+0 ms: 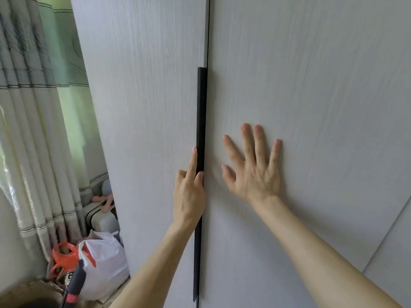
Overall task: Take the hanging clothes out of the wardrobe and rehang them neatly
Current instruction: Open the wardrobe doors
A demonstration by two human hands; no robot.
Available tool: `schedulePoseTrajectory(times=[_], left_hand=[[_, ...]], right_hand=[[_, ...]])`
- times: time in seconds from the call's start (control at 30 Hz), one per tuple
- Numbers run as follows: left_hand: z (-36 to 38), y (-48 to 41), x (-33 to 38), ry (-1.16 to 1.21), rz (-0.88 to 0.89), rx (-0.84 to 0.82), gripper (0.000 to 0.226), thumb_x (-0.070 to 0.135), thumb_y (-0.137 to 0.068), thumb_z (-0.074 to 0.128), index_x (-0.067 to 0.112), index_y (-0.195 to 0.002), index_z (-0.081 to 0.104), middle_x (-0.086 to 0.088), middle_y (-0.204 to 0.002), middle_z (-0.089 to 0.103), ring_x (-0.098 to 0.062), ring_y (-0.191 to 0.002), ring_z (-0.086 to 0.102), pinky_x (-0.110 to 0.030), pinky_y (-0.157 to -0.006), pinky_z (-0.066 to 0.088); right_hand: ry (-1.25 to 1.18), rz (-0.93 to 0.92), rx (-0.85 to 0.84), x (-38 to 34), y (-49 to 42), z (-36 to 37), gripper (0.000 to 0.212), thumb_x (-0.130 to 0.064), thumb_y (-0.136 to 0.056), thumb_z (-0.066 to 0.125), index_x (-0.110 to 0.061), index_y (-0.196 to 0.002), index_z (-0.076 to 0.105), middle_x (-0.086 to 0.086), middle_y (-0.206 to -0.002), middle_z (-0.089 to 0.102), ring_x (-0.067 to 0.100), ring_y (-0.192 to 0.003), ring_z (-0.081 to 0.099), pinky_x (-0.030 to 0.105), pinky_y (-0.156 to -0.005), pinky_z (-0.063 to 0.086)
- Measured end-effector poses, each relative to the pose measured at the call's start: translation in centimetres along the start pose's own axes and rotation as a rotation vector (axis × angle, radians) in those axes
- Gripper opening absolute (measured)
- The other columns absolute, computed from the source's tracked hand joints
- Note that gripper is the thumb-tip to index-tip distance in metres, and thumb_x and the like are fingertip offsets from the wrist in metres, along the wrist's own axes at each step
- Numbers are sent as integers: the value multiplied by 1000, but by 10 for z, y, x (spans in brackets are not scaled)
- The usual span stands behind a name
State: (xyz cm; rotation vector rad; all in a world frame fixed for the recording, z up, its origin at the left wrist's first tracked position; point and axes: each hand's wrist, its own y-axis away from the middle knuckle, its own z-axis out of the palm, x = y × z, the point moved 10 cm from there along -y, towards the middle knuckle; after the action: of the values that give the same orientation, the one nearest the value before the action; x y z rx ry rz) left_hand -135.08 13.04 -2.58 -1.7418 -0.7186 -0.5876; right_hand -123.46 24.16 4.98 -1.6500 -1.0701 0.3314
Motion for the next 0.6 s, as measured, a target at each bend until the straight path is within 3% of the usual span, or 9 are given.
schedulePoseTrajectory(times=[0.17, 0.27, 0.33, 0.37, 0.43, 0.5, 0.6], left_hand=[[-30, 22, 9, -57, 1, -23, 66, 26, -106, 39, 65, -144, 3, -2, -87, 48, -8, -78, 48, -12, -69, 32], [-69, 39, 11, -72, -13, 0, 70, 23, -106, 39, 70, -141, 0, -1, -89, 51, -5, -83, 46, -8, -75, 34], [-103, 51, 15, -79, -10, 22, 75, 19, -105, 41, 74, -138, 3, -4, -85, 54, -7, -76, 45, -20, -78, 40], [-120, 57, 15, -65, -19, 27, 76, 17, -105, 42, 75, -138, 6, -13, -86, 57, -7, -69, 43, -29, -75, 41], [-155, 68, 13, -40, -43, 45, 74, 15, -105, 42, 71, -141, 11, -24, -86, 55, -6, -60, 38, -32, -69, 39], [-186, 76, 7, -54, -63, 59, 68, 16, -106, 42, 62, -148, 13, -8, -68, 43, -9, -58, 35, -27, -61, 39], [-220, 80, -7, -81, -127, 27, 65, 22, -106, 42, 66, -144, 13, 3, -65, 42, -14, -61, 41, -31, -64, 48]], right_hand=[[-53, 50, -17, -3, 11, 2, 72, -49, -98, 42, -28, -159, 11, 10, -166, 5, 30, -153, -2, 58, -119, -6], [-175, 117, -117, -14, 24, 4, 75, -44, -96, 46, -24, -159, 12, 9, -167, 1, 31, -152, -9, 59, -119, -6], [-363, 157, -224, -34, 38, 6, 75, -48, -95, 44, -20, -159, 17, 6, -167, 2, 32, -153, -9, 58, -118, -12], [-505, 170, -285, -50, 46, 6, 75, -51, -95, 42, -18, -158, 19, 5, -167, 5, 29, -153, -7, 57, -120, -11], [-870, 186, -433, -92, 68, 1, 75, -55, -96, 42, -18, -157, 21, 0, -166, 15, 20, -153, 3, 52, -123, 8], [-1178, 160, -573, -140, 90, -14, 76, -59, -96, 46, -25, -157, 18, -9, -164, 17, 8, -152, 8, 43, -123, 20], [-1365, -32, -673, -210, 105, -46, 80, -64, -92, 49, -40, -156, 8, -22, -163, 10, -1, -149, 6, 30, -121, 15]])
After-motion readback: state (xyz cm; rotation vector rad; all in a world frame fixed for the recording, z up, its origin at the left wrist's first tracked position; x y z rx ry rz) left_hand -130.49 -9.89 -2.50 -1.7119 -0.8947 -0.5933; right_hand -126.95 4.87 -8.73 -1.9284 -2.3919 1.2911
